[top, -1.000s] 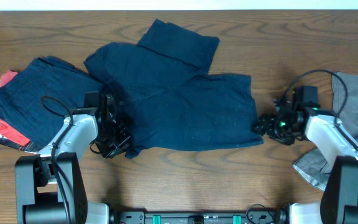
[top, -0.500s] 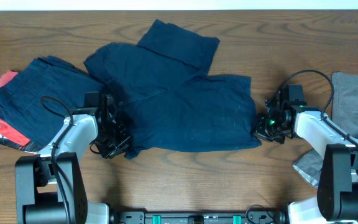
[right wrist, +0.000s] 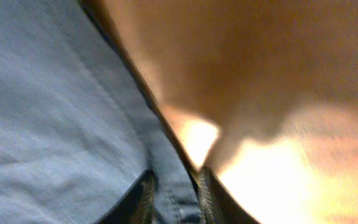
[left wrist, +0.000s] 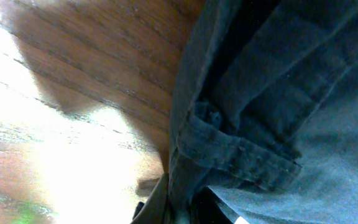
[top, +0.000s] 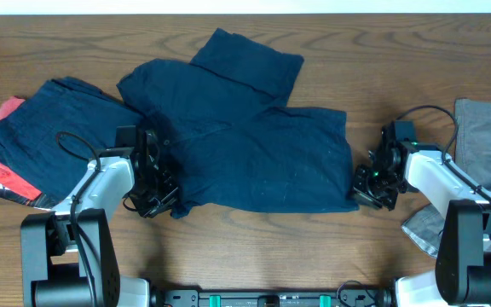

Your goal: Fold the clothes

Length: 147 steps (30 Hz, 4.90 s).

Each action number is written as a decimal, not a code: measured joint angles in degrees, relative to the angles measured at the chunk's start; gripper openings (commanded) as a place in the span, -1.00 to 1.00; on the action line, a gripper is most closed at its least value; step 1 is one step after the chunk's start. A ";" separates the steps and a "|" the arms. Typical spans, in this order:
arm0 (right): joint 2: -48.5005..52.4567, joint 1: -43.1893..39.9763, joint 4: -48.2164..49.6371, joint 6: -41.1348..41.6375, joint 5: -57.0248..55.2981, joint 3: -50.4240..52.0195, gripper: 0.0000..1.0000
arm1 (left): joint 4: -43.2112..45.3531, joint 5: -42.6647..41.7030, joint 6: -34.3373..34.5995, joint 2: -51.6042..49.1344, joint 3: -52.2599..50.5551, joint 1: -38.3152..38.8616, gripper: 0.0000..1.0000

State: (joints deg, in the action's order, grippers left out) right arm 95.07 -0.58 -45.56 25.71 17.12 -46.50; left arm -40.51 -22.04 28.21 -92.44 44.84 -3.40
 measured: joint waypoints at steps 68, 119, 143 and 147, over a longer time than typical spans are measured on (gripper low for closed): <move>-24.72 -6.49 -9.84 -8.17 -4.92 -25.77 -0.98 | -16.55 1.03 6.93 46.03 0.15 26.91 -0.88; 11.69 16.22 31.67 -11.91 -7.98 -28.24 -0.19 | 26.64 26.82 24.17 24.17 3.10 2.67 0.32; 18.93 15.13 1.01 -6.32 -14.58 -28.28 -0.94 | 15.13 11.02 16.50 1.16 2.64 6.10 0.32; 18.32 10.82 -0.02 -3.58 -13.46 -28.28 -0.66 | 13.81 9.68 14.93 1.16 2.64 6.10 0.32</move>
State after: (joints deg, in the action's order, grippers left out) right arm 113.38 10.24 -45.58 22.13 3.66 -74.78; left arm -26.70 -12.36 43.13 -91.29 47.48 2.70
